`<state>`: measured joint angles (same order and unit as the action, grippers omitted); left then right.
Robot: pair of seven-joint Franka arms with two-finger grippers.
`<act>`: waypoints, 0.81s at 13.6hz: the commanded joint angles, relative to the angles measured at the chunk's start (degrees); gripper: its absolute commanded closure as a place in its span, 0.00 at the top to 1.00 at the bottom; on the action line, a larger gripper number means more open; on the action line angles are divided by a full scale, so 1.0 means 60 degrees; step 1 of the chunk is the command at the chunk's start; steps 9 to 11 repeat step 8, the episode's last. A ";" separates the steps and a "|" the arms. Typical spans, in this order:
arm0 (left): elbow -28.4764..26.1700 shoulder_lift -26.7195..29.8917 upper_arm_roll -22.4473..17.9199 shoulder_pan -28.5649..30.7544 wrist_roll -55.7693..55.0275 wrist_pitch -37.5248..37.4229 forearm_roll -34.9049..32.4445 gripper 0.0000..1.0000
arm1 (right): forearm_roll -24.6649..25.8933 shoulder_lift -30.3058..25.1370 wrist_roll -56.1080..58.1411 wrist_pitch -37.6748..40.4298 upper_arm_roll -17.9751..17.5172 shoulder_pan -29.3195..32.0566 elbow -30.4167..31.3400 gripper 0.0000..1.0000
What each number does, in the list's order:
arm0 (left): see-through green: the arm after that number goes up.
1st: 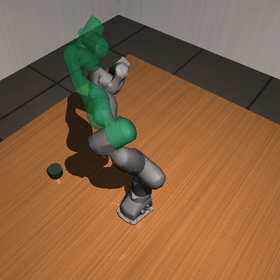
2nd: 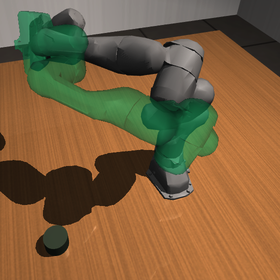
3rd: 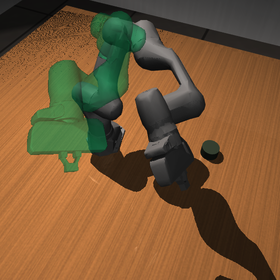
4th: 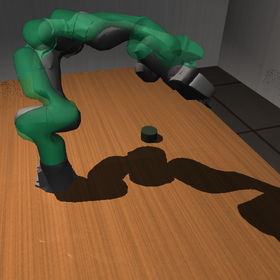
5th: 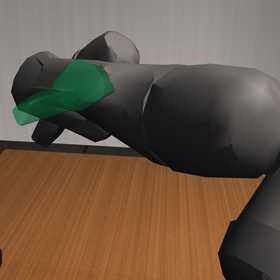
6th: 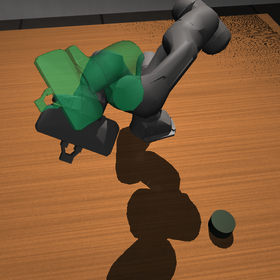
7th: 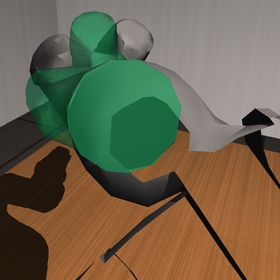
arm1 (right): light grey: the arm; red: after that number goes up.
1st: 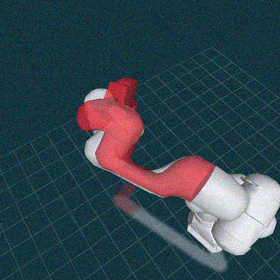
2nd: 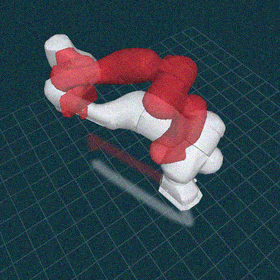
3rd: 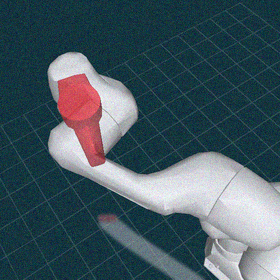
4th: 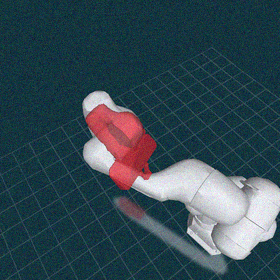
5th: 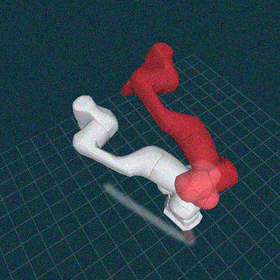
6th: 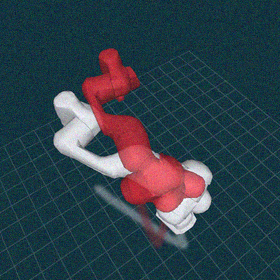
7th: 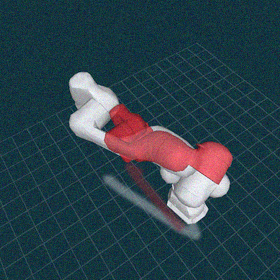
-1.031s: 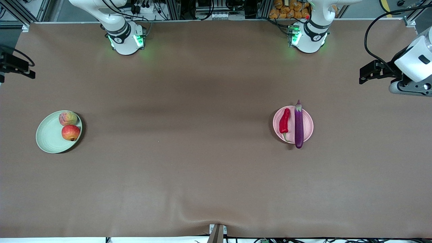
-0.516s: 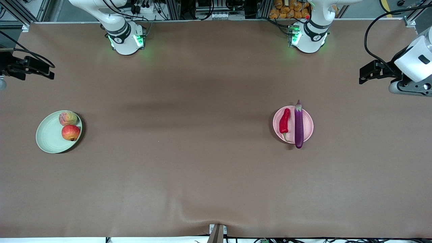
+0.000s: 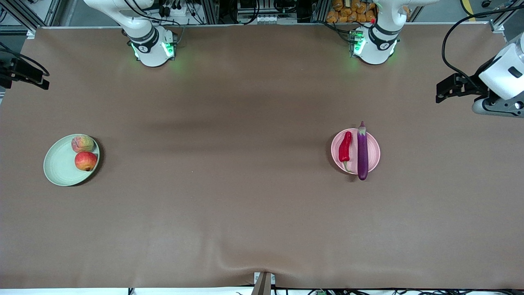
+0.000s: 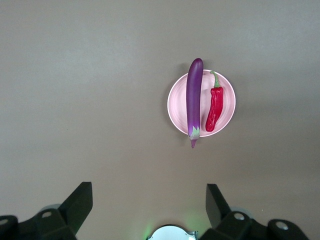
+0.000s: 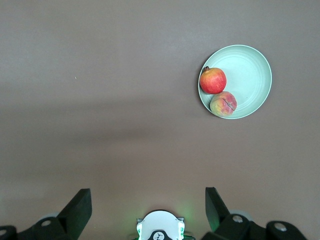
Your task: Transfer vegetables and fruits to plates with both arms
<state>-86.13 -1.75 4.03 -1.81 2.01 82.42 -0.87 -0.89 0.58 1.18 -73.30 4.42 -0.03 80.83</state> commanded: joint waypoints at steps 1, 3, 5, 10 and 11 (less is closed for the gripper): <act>0.0088 0.0028 0.0017 -0.0006 -0.0115 0.0063 0.0160 1.00 | -0.0027 0.0108 -0.0138 -0.0058 -0.0091 0.0034 -0.0230 1.00; 0.0073 0.0028 0.0017 -0.0006 -0.0115 0.0092 0.0160 1.00 | -0.0056 0.0108 -0.0152 -0.0073 -0.0121 0.0005 -0.0230 1.00; 0.0073 0.0013 0.0031 -0.0006 -0.0129 0.0179 0.0160 1.00 | -0.0070 0.0108 -0.0152 -0.0146 -0.0121 0.0063 -0.0230 1.00; 0.0044 0.0028 0.0031 -0.0006 -0.0129 0.0209 0.0160 1.00 | -0.0407 0.0079 -0.0108 -0.0161 -0.0091 0.0093 -0.0157 1.00; 0.0044 0.0028 0.0031 -0.0006 -0.0129 0.0209 0.0160 1.00 | -0.0407 0.0079 -0.0108 -0.0161 -0.0091 0.0093 -0.0157 1.00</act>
